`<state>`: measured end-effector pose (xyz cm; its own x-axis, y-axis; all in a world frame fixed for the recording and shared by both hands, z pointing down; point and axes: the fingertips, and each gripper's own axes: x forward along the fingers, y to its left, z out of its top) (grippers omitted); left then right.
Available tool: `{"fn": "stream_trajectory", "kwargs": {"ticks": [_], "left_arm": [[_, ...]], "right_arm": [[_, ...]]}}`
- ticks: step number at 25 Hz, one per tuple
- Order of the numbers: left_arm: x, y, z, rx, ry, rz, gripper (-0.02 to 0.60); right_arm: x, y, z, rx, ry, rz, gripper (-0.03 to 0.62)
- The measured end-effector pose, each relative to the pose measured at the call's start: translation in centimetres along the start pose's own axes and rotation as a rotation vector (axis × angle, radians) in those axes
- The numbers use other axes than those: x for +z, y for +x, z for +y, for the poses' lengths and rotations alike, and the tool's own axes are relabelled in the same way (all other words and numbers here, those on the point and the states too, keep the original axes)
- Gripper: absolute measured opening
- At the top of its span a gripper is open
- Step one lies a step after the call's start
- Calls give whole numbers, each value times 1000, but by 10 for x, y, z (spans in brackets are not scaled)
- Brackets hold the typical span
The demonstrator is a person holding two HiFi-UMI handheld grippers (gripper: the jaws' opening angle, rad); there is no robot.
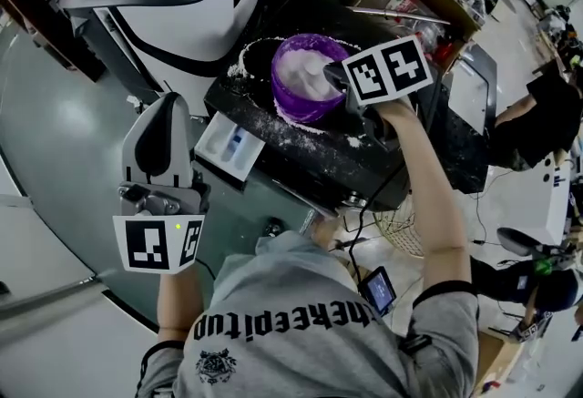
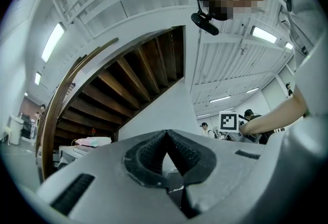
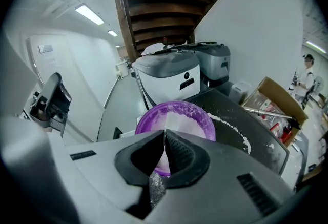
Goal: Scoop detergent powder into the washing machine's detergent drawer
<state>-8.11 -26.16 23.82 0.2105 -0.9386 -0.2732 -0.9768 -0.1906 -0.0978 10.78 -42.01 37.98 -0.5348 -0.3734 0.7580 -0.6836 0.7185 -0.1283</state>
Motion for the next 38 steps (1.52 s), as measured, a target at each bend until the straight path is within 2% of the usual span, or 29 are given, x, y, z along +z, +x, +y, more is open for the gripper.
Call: {"fn": "stream_trajectory", "kwargs": {"ticks": [8, 14, 32, 38], "left_arm": [[-5, 2, -1, 3, 5, 10, 3], [-10, 3, 5, 13, 2, 18, 3], [-12, 1, 10, 32, 4, 20, 3], [-13, 2, 13, 34, 5, 23, 3]], "right_arm": [[-8, 26, -21, -46, -39, 175, 6], [-11, 39, -19, -21, -20, 241, 6], [-13, 55, 7, 141, 77, 277, 6], [-11, 55, 6, 183, 132, 254, 6]]}}
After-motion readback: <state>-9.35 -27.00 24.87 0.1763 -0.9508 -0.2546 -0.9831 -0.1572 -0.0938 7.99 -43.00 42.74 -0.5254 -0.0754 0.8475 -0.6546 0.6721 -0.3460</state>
